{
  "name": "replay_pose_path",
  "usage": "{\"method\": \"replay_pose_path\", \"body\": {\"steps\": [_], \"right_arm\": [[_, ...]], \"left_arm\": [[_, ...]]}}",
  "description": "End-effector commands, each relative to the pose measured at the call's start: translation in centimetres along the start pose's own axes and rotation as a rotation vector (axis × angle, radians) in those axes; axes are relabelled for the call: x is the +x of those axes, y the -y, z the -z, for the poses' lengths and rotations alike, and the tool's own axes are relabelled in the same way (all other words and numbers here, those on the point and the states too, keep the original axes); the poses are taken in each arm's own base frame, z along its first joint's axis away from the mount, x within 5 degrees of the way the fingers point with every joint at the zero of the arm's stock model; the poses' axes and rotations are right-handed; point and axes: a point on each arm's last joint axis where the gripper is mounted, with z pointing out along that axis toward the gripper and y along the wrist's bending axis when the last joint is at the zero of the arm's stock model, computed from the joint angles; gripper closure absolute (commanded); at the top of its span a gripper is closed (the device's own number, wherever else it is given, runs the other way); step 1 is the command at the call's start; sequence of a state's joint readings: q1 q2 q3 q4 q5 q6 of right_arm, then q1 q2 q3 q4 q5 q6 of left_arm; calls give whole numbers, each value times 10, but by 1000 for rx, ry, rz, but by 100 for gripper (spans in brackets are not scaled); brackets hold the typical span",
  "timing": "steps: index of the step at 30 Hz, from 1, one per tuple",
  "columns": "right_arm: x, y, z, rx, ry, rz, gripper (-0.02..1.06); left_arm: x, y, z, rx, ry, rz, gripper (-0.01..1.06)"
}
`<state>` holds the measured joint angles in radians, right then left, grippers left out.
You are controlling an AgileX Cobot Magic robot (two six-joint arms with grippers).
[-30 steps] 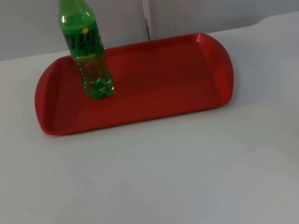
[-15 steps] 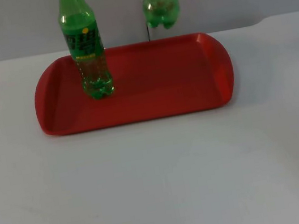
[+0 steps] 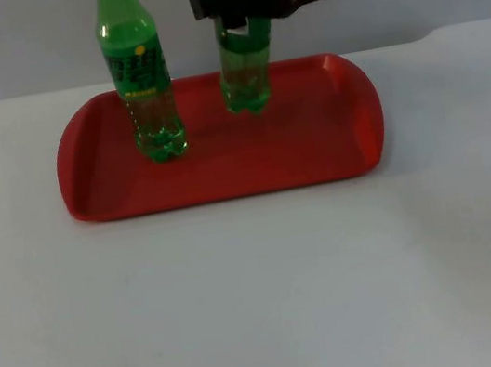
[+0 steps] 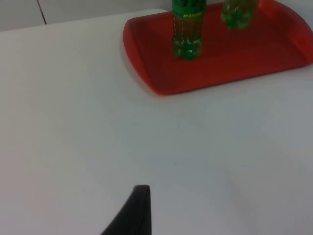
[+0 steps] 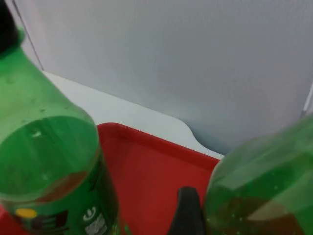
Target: Place the bottle upright on the tray.
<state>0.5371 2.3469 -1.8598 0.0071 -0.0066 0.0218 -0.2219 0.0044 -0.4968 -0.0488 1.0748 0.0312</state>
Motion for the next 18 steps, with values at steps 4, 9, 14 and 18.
{"method": "replay_pose_path", "body": {"steps": [4,9,14,18], "right_arm": [[2,-3,-17,-6,20,19,105],[9,-3,-27,-5,-10,19,105],[14,-3,-28,-5,-49,51,105],[16,-3,-29,-5,-59,68,99]], "left_arm": [[1,0,0,-7,2,-1,0],[1,0,0,-7,2,-1,0],[1,0,0,-7,2,-1,0],[1,0,0,-7,2,-1,0]]}}
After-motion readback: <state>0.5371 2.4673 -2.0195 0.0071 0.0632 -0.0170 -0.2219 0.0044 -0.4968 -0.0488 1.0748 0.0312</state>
